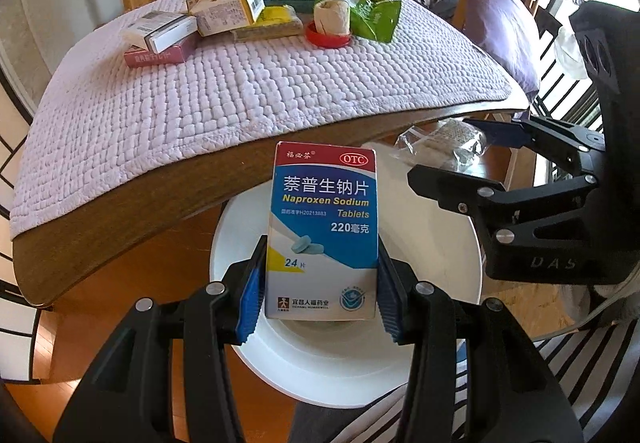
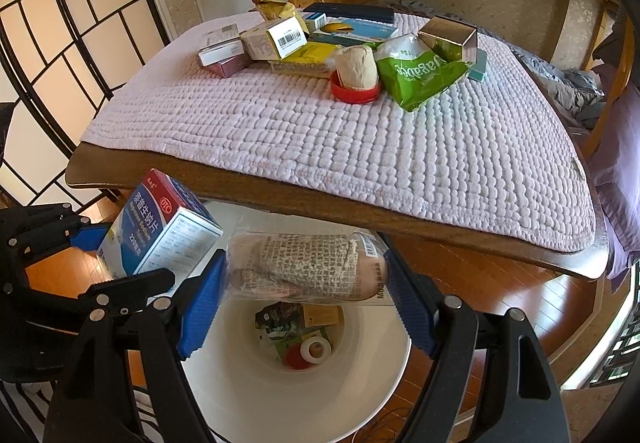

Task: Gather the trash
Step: 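Carry the Naproxen box and bread packet over the white bin with both tools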

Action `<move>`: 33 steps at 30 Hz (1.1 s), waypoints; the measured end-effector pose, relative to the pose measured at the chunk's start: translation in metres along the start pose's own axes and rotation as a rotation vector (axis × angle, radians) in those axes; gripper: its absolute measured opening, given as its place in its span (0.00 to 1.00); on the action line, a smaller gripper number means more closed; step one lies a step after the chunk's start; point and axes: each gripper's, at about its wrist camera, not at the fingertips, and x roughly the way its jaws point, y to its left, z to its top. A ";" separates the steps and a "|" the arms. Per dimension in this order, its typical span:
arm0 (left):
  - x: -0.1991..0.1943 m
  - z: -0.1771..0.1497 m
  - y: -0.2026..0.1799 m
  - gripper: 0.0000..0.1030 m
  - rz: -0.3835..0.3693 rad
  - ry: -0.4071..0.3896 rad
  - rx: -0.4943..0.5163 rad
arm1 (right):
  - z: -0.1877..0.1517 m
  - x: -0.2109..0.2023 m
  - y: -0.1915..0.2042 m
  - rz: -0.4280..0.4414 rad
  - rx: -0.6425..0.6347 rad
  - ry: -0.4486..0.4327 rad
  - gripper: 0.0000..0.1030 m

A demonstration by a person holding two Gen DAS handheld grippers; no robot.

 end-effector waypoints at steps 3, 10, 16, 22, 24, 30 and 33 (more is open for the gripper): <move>0.004 -0.002 -0.001 0.48 -0.002 0.016 0.006 | -0.003 0.000 0.000 0.001 0.000 0.007 0.74; 0.013 -0.006 0.000 0.48 -0.001 0.048 0.003 | -0.010 0.004 -0.001 0.009 -0.001 0.030 0.74; 0.021 -0.010 0.003 0.48 0.007 0.070 0.001 | -0.015 0.010 -0.002 0.016 -0.004 0.052 0.74; 0.030 -0.014 0.004 0.48 0.009 0.095 -0.002 | -0.019 0.016 -0.002 0.020 -0.010 0.067 0.74; 0.031 -0.015 0.005 0.48 0.009 0.101 -0.002 | -0.019 0.018 -0.002 0.018 -0.010 0.073 0.74; 0.038 -0.019 0.007 0.48 0.016 0.119 -0.004 | -0.018 0.026 -0.003 0.024 -0.008 0.091 0.74; 0.042 -0.020 0.007 0.48 0.021 0.127 -0.005 | -0.018 0.029 -0.003 0.025 -0.008 0.099 0.74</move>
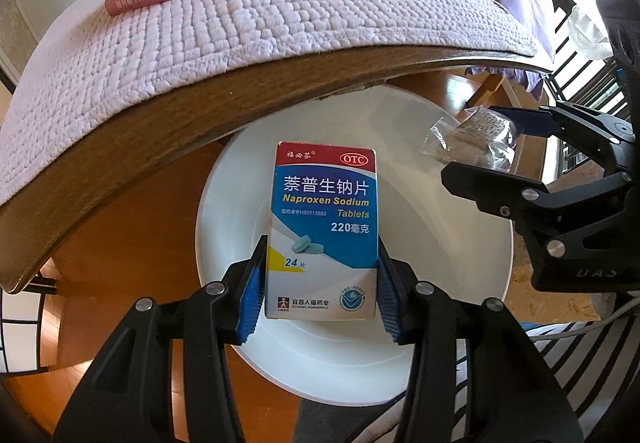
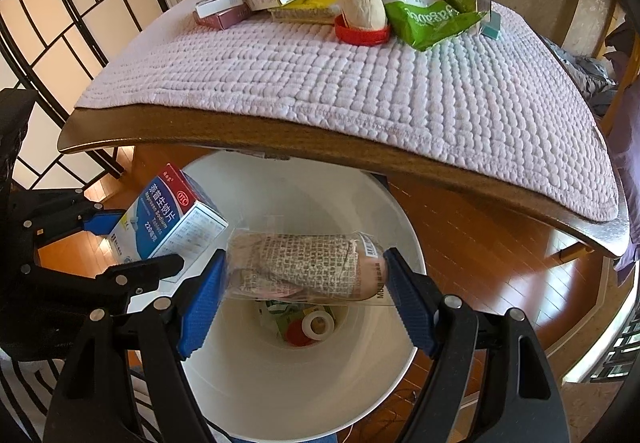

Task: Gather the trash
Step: 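Carry the Naproxen box and bread packet over the white bin with both tools, then open both tools to drop the box and bread packet into the bin, then move both open tools back over the trash on the bed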

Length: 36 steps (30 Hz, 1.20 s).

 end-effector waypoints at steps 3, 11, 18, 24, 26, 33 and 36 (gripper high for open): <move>0.006 0.002 -0.001 0.48 0.004 0.010 -0.001 | 0.000 0.005 0.000 0.002 0.001 0.009 0.74; 0.022 -0.004 -0.001 0.48 0.009 0.035 -0.001 | 0.000 0.019 0.000 0.003 0.003 0.034 0.74; 0.031 -0.011 -0.003 0.48 0.017 0.050 -0.001 | -0.001 0.031 0.001 0.004 0.005 0.046 0.74; 0.038 -0.008 -0.008 0.56 0.031 0.042 -0.013 | -0.002 0.038 0.000 0.002 0.011 0.036 0.77; 0.032 -0.010 0.000 0.63 0.026 0.034 -0.021 | -0.004 0.038 -0.003 -0.002 0.024 0.034 0.84; 0.022 -0.005 0.009 0.63 0.030 0.022 -0.034 | -0.004 0.034 -0.013 0.003 0.058 0.019 0.84; 0.011 -0.001 0.013 0.63 0.029 0.011 -0.041 | -0.003 0.024 -0.017 -0.011 0.054 -0.008 0.84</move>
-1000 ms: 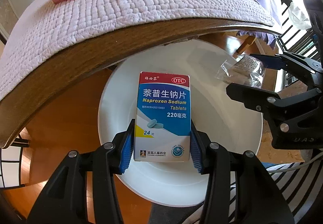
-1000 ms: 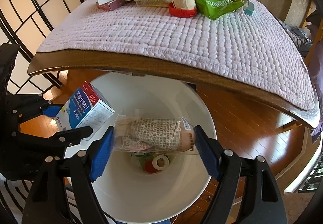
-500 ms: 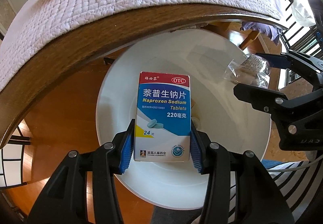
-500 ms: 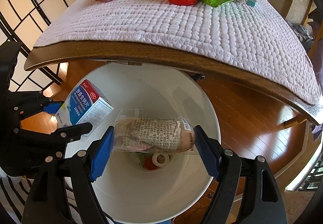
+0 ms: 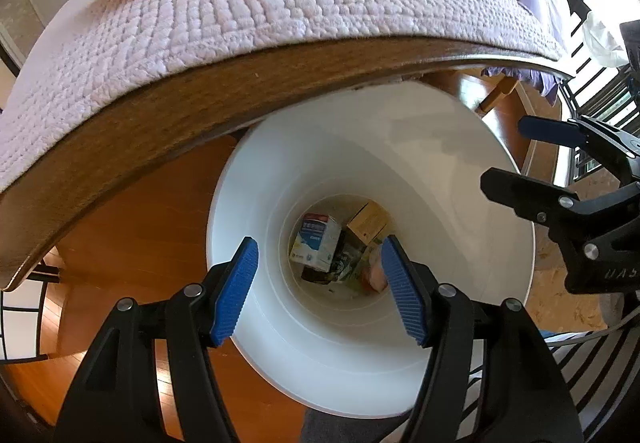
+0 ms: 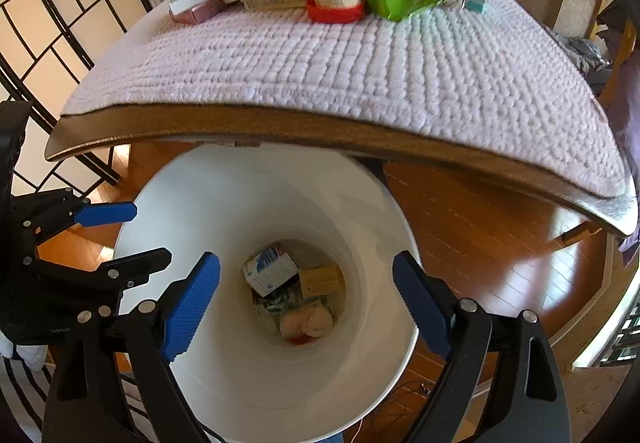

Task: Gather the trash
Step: 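Move both open tools back over the trash on the bed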

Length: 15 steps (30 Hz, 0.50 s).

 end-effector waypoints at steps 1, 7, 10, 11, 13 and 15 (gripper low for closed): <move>-0.005 0.000 0.003 0.63 -0.001 -0.007 -0.005 | 0.003 -0.004 -0.001 -0.004 -0.001 -0.009 0.84; -0.040 0.013 0.014 0.63 -0.011 -0.084 -0.033 | 0.017 -0.042 -0.005 -0.038 -0.027 -0.121 0.79; -0.061 0.022 0.018 0.63 -0.007 -0.140 -0.051 | 0.028 -0.059 -0.005 -0.051 -0.046 -0.177 0.74; -0.067 0.026 0.021 0.63 -0.005 -0.155 -0.058 | 0.031 -0.065 -0.006 -0.053 -0.049 -0.190 0.74; -0.080 0.035 0.027 0.63 0.007 -0.192 -0.081 | 0.039 -0.074 -0.004 -0.059 -0.056 -0.219 0.67; -0.088 0.044 0.035 0.66 0.023 -0.221 -0.107 | 0.047 -0.075 -0.003 -0.071 -0.069 -0.239 0.65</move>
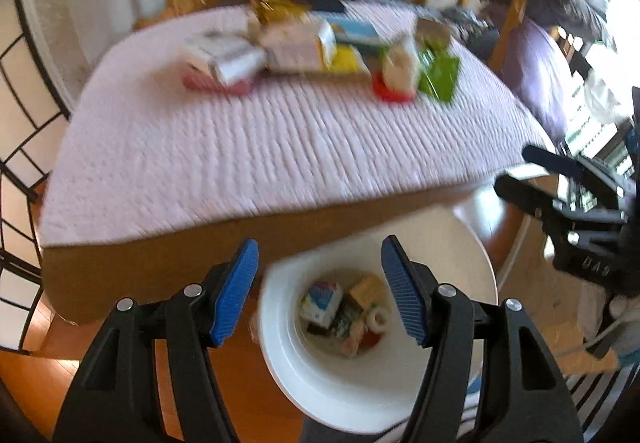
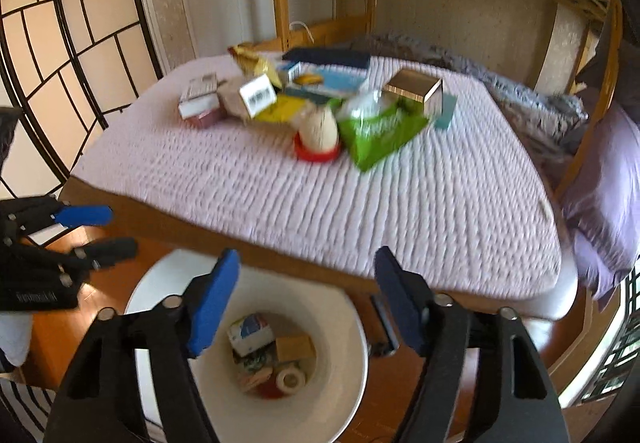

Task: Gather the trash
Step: 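Move both open tools back over the trash on the bed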

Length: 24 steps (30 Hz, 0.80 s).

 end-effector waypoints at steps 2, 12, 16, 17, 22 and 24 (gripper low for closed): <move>-0.002 0.013 0.010 0.76 0.033 -0.034 -0.037 | 0.005 -0.001 0.002 -0.007 -0.012 -0.012 0.63; 0.022 0.072 0.051 0.79 0.103 -0.081 -0.199 | 0.048 0.037 0.003 -0.048 -0.053 -0.055 0.58; 0.036 0.098 0.062 0.79 0.136 -0.083 -0.238 | 0.059 0.051 0.006 -0.056 -0.073 -0.061 0.58; 0.039 0.103 0.064 0.79 0.140 -0.082 -0.246 | 0.061 0.054 0.007 -0.058 -0.076 -0.061 0.58; 0.059 0.127 0.077 0.79 0.157 -0.065 -0.309 | 0.072 0.072 0.006 -0.060 -0.075 -0.055 0.58; 0.065 0.134 0.080 0.79 0.164 -0.061 -0.324 | 0.075 0.077 0.005 -0.060 -0.072 -0.054 0.58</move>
